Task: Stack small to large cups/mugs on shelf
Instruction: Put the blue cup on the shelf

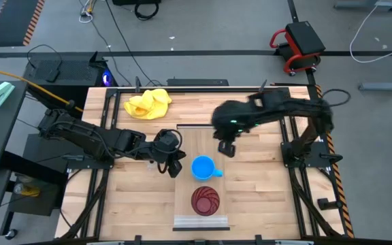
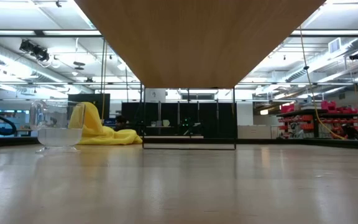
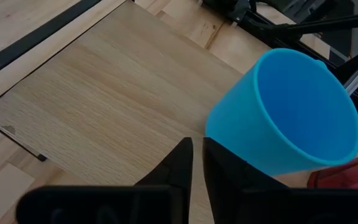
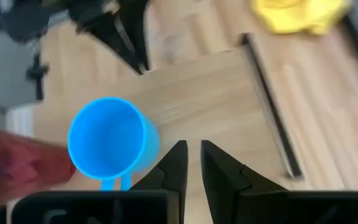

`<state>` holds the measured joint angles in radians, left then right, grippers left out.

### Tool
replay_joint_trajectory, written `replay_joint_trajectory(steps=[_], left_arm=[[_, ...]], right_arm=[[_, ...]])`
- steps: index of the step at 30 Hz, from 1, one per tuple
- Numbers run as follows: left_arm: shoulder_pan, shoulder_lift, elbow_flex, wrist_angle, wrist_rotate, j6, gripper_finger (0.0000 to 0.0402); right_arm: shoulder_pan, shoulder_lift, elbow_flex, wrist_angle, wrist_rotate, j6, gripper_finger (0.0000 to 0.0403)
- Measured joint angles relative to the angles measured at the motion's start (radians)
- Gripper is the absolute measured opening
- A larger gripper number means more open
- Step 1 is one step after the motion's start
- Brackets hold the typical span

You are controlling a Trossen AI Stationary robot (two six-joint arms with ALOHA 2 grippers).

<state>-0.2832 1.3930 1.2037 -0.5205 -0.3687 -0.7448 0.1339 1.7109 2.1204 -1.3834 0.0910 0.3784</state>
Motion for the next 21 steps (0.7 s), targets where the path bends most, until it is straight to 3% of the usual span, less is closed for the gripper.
replay_joint_trajectory(steps=[5,8,11,14,18,21], left_arm=[[-0.002,0.0,0.0,-0.001,0.0,0.0,0.0047],[-0.002,-0.001,0.0,-0.003,0.0,0.0,0.0043],[-0.002,-0.001,0.0,-0.005,0.0,0.0,0.0038],[-0.002,-0.001,0.0,-0.006,0.0,0.0,0.0037],[-0.001,-0.001,0.0,-0.006,0.0,0.0,0.0041],[-0.001,-0.001,0.0,-0.005,0.0,0.0,0.0043]], right_arm=[[0.195,-0.097,-0.048,-0.111,0.317,0.265,0.0031],[0.359,-0.151,-0.163,-0.106,0.432,0.469,0.0008],[0.496,-0.186,-0.352,-0.036,0.503,0.679,0.0008],[0.56,-0.208,-0.555,0.137,0.544,0.803,0.0006],[0.557,-0.213,-0.725,0.473,0.556,0.8,0.0005],[0.533,-0.191,-0.76,0.603,0.551,0.751,0.0003]])
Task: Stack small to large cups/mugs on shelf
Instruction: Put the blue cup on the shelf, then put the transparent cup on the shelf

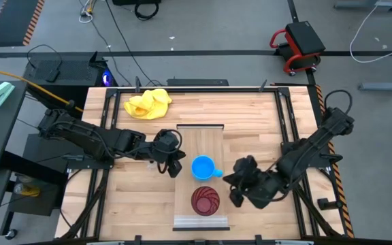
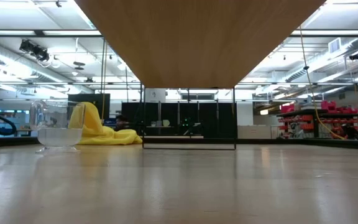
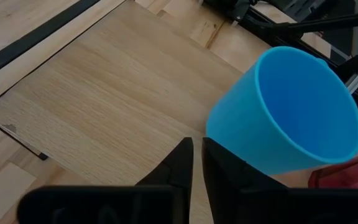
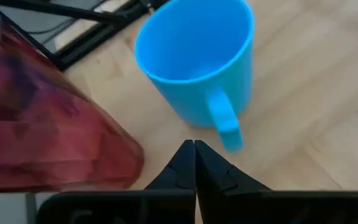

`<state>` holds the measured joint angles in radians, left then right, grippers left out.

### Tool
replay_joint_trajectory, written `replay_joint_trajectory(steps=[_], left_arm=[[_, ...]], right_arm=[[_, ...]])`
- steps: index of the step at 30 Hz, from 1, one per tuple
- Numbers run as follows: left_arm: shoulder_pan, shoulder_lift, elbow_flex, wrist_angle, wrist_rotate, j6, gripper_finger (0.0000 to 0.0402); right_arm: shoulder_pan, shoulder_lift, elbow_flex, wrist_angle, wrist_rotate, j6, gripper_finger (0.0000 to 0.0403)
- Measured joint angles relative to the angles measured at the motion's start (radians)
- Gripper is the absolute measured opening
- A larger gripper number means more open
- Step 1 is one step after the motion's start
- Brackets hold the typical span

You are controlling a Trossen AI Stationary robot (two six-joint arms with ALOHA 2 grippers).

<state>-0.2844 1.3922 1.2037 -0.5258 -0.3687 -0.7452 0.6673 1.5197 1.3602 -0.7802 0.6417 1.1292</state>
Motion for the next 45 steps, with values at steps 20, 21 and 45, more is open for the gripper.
replay_joint_trajectory(steps=[20,21,45], left_arm=[[0.008,0.048,-0.001,0.064,-0.011,-0.002,0.004],[0.008,0.048,-0.001,0.063,-0.011,-0.002,0.0039],[0.056,-0.146,0.003,-0.947,0.089,-0.343,0.0028]], right_arm=[[-0.065,0.022,0.0,-0.039,-0.054,-0.032,0.0002],[-0.064,0.022,0.0,-0.039,-0.054,-0.032,0.0002],[-0.003,-0.338,0.024,-0.452,-0.05,0.148,0.0037]])
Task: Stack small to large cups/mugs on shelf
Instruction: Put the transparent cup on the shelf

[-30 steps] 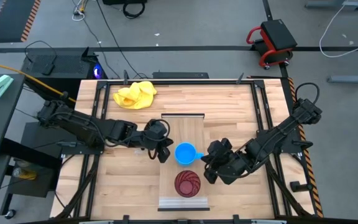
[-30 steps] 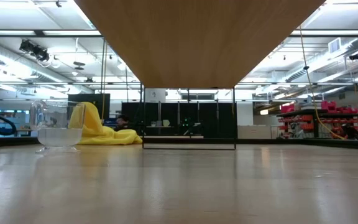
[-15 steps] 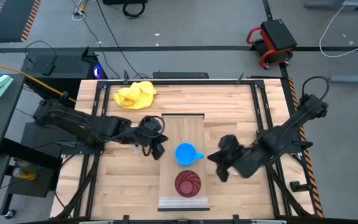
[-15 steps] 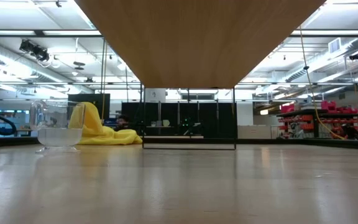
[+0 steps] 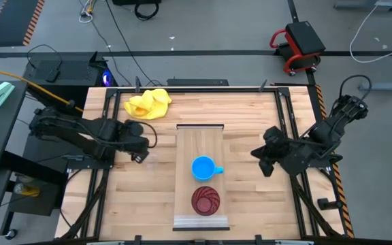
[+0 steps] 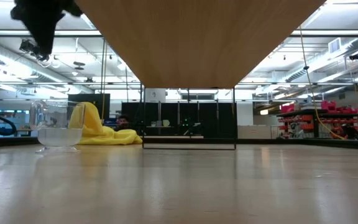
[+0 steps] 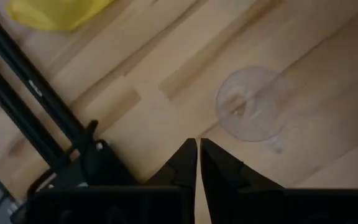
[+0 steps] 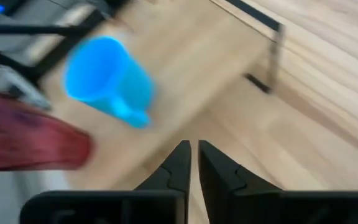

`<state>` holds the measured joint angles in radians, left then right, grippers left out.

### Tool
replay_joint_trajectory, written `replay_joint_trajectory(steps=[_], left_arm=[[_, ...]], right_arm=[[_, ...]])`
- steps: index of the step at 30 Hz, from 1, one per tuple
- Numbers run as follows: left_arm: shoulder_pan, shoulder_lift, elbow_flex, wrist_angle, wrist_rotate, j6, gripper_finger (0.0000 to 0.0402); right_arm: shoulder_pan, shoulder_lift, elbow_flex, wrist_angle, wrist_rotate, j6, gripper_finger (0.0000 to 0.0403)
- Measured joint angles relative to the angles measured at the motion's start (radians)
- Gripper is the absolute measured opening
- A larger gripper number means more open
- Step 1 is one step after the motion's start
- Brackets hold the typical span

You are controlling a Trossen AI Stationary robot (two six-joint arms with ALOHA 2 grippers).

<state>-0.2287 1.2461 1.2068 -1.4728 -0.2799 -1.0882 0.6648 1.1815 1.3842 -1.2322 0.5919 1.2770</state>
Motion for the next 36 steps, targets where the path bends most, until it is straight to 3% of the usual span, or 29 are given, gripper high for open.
replay_joint_trajectory(steps=[5,11,18,25,36], left_arm=[[0.032,-0.029,-0.154,0.079,0.087,0.028,0.0044],[0.098,-0.136,-0.411,0.297,0.23,0.047,0.0059],[0.118,-0.26,-0.636,0.71,0.373,-0.036,0.0059],[0.089,-0.272,-0.69,0.817,0.396,-0.112,0.0051],[0.032,-0.272,-0.69,0.999,0.305,-0.165,0.0052]], right_arm=[[0.028,0.046,-0.001,-0.136,-0.002,0.113,0.0047],[0.086,0.081,-0.001,-0.137,-0.002,0.166,0.0047],[0.133,0.088,-0.001,-0.139,0.001,0.246,0.0048],[0.137,0.088,-0.001,-0.139,0.007,0.273,0.0048],[0.136,0.088,-0.002,-0.139,0.067,0.276,0.0048]])
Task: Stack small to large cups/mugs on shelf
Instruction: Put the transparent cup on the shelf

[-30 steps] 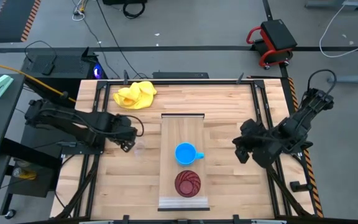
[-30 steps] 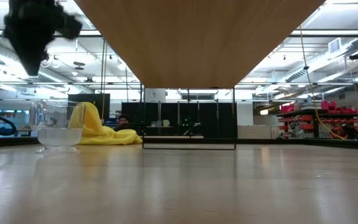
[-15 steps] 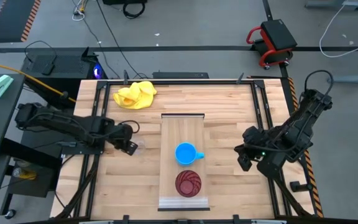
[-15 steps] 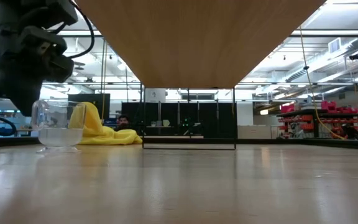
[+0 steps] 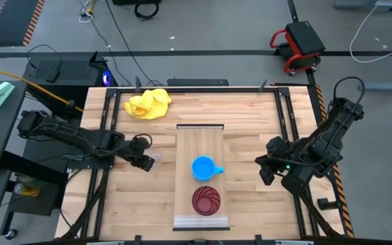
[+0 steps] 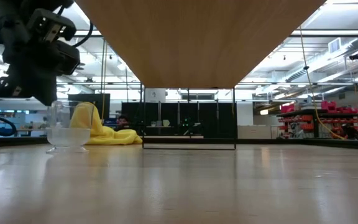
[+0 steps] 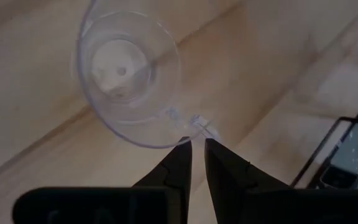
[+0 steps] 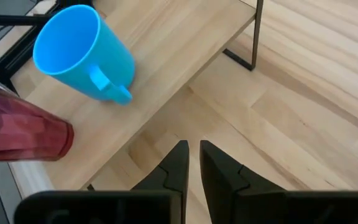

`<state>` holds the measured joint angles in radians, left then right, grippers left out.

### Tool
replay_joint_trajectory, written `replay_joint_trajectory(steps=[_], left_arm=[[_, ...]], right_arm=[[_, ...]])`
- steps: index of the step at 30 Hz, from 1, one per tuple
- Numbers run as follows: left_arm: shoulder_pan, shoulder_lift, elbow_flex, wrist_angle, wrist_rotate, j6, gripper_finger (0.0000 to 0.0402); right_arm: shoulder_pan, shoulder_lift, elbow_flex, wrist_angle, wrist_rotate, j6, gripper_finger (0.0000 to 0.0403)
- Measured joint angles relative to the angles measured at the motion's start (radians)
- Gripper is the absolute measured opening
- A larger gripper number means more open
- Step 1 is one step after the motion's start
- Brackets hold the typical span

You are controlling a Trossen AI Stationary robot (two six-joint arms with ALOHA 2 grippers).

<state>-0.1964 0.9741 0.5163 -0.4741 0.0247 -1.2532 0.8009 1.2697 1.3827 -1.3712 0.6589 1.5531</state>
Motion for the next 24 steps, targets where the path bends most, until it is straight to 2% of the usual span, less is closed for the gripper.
replay_joint_trajectory(steps=[8,12,18,24], left_arm=[[0.002,0.017,0.0,0.037,-0.089,0.0,0.0048],[0.0,0.061,0.0,0.122,-0.085,0.012,0.0047],[-0.035,0.075,0.0,0.145,-0.073,0.034,0.0039],[-0.102,0.074,0.0,0.169,-0.189,0.061,0.003]], right_arm=[[0.0,0.008,0.0,0.0,0.026,0.015,0.0048],[0.0,0.021,0.0,0.001,0.029,0.017,0.0048],[0.0,0.034,0.0,0.01,0.029,0.027,0.0047],[0.0,0.034,0.0,0.019,0.029,0.027,0.0047]])
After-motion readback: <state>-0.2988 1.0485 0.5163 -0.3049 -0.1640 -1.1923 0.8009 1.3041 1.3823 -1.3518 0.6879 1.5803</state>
